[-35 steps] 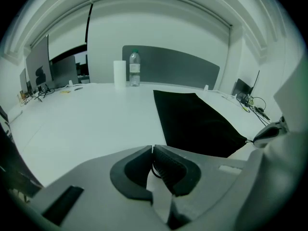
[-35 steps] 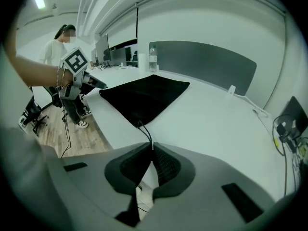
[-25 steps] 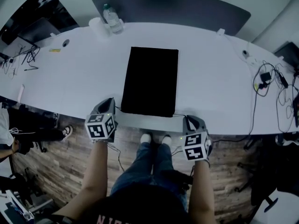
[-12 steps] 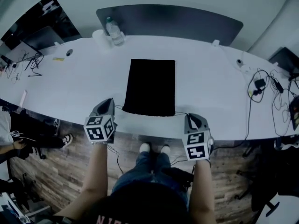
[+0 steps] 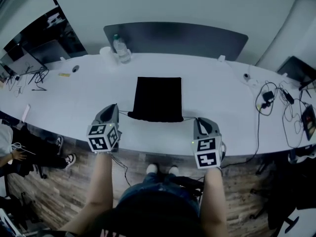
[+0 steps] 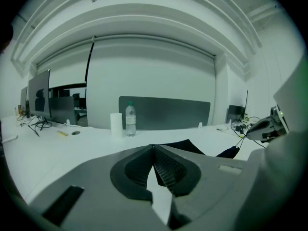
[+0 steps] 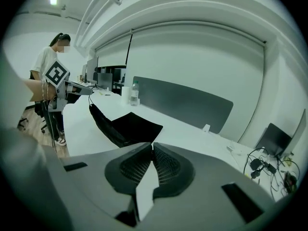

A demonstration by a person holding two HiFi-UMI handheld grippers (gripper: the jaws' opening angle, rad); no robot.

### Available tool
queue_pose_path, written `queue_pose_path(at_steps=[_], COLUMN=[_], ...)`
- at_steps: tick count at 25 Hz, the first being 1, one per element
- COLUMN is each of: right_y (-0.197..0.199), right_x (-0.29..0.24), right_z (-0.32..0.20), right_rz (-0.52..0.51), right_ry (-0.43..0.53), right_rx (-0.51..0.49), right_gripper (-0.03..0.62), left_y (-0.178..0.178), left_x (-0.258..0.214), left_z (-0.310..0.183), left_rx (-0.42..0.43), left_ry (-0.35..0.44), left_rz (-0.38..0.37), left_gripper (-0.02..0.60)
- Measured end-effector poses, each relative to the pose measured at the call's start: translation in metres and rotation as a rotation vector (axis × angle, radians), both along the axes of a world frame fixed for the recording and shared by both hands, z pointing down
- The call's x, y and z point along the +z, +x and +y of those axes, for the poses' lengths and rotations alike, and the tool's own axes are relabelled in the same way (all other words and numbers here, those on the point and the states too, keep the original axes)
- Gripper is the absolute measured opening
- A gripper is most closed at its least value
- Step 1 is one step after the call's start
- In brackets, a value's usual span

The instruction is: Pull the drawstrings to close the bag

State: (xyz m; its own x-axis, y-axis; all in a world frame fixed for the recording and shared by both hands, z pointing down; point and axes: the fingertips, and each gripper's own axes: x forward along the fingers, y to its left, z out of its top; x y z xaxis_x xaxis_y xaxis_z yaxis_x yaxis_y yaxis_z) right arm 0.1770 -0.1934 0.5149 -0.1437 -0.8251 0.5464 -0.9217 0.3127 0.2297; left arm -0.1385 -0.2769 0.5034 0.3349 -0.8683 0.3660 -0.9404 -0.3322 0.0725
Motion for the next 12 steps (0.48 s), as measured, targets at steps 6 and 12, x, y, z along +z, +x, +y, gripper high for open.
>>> queue_pose_path(at_steps=[6,12], right_y=[0.001,0.004], right_x=[-0.029,-0.056], right_z=[-0.016,-0.033], right_rz=[0.0,0.0], right_ry=[0.073,0.137], right_rx=[0.012,0.025], right_gripper=[0.008,0.008], left_y=[0.001,-0.005], left_x=[-0.027,-0.053], left_z=[-0.013,-0.028], left_rx=[0.007,-0.003], left_ry=[0.069,0.137], left_rz=[-0.006,-0.012], left_gripper=[0.014,0.014])
